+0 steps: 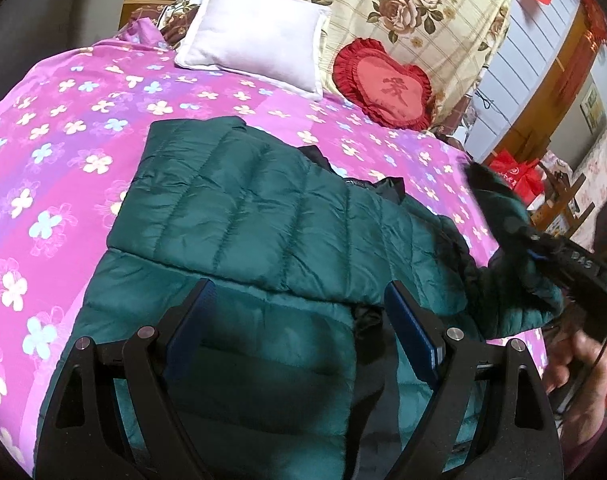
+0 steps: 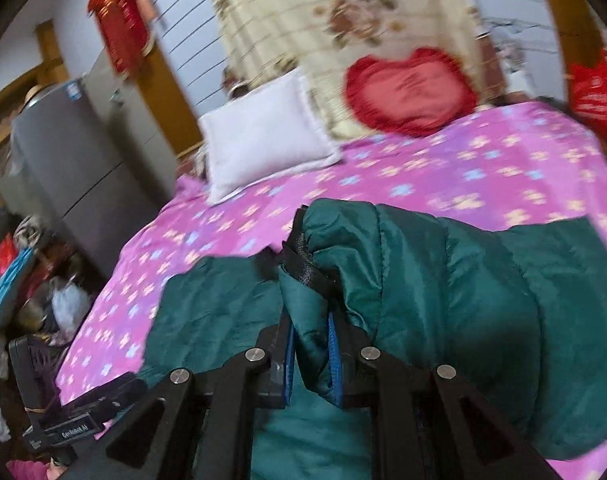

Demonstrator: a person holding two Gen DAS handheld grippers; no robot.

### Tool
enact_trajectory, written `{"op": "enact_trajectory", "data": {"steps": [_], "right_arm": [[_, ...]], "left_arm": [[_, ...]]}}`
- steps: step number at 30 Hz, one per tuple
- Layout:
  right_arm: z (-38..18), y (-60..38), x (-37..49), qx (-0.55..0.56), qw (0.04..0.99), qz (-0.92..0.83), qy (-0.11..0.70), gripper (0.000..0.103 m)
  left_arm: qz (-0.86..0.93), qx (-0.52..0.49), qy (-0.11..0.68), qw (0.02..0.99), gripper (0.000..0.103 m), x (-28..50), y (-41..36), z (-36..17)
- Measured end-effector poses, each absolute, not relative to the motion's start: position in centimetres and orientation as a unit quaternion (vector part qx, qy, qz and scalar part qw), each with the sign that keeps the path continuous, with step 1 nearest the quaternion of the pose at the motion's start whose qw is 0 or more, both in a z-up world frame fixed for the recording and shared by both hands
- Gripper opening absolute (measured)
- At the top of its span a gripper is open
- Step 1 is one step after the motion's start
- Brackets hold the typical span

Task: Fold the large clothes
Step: 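Grasp the sleeve cuff with the right gripper and fold it across the jacket, then lay the sleeve onto the folded jacket and open the right gripper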

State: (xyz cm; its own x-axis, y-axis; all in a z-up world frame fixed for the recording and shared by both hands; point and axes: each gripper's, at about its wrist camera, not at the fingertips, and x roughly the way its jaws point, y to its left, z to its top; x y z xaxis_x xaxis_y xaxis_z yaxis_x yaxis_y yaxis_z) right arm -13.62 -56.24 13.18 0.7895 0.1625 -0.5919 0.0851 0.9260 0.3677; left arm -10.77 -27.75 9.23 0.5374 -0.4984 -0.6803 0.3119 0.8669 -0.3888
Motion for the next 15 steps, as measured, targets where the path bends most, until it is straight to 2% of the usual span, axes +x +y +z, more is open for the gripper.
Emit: {"op": "enact_trajectory", "data": {"steps": [7, 11, 13, 15], "right_arm": [[10.0, -49.2, -8.2, 0.178, 0.914, 0.077, 0.356, 0.014], [6.9, -46.9, -5.1, 0.196, 0.888, 0.097, 0.405, 0.014], [5.3, -46.2, -4.3, 0.199, 0.879, 0.106, 0.421, 0.022], [5.2, -45.9, -4.5, 0.209, 0.876, 0.126, 0.415, 0.05]], "left_arm": [[-0.222, -0.122, 0.422, 0.87, 0.086, -9.6, -26.2, 8.8], [-0.217, -0.132, 0.423, 0.87, 0.086, -9.1, -25.2, 8.6], [-0.214, -0.138, 0.426, 0.868, 0.086, -8.9, -24.6, 8.4], [-0.215, -0.146, 0.428, 0.866, 0.086, -8.8, -24.2, 8.3]]}}
